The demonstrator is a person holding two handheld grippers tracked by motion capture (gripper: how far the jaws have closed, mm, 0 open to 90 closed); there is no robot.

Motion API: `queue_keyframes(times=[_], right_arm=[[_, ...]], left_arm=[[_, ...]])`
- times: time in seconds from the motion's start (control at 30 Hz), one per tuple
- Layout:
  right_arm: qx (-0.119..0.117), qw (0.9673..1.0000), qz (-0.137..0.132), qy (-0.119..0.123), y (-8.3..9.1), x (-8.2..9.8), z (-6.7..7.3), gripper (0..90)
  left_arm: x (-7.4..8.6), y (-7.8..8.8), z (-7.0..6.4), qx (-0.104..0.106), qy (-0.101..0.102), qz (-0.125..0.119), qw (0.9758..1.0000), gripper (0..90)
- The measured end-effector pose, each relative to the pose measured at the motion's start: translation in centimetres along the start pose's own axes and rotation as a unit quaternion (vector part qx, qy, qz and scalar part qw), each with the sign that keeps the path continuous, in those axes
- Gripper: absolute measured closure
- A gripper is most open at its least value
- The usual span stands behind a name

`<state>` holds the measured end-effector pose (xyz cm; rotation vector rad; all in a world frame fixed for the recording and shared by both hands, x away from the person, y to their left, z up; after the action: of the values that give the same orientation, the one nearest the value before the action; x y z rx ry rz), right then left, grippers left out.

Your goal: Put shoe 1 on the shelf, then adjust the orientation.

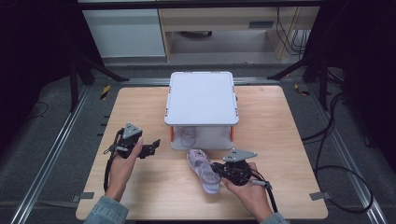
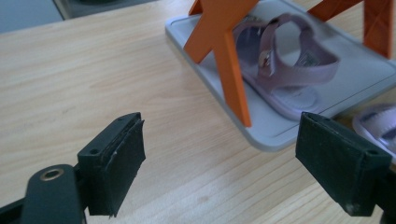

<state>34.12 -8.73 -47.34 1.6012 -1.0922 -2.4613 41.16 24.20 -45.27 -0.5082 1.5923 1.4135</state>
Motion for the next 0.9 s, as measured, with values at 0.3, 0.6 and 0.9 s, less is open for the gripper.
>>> queue_keyframes(times=[0.3, 0.6, 0.9], right_arm=[[0.06, 0.9954, -0.062, -0.042, 1.3, -1.1, -2.3, 83.6], [0.084, 0.9908, -0.086, -0.062, 1.3, -1.5, -3.9, 83.7], [0.105, 0.9839, -0.115, -0.088, 0.3, -1.8, -4.6, 83.7]], left_arm=[[-2.8, 0.8, 0.2, 0.025, 0.0, -0.014, 0.9996, 14.9], [-5.2, 1.8, 0.1, 0.033, -0.009, -0.013, 0.9993, 15.0], [-8.8, 3.2, -1.5, 0.041, -0.036, -0.04, 0.9977, 29.5]])
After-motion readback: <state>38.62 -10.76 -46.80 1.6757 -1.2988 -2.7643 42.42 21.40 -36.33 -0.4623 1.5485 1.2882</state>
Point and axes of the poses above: each handheld gripper's, and its own axes: y roughly backward along the jaws, x roughly out of its underside, z roughly to its left, the point moved 3 cm from there along -y, roughly forward along the jaws, and after that the axes turned 10 degrees about -x, right-handed, at the moved point
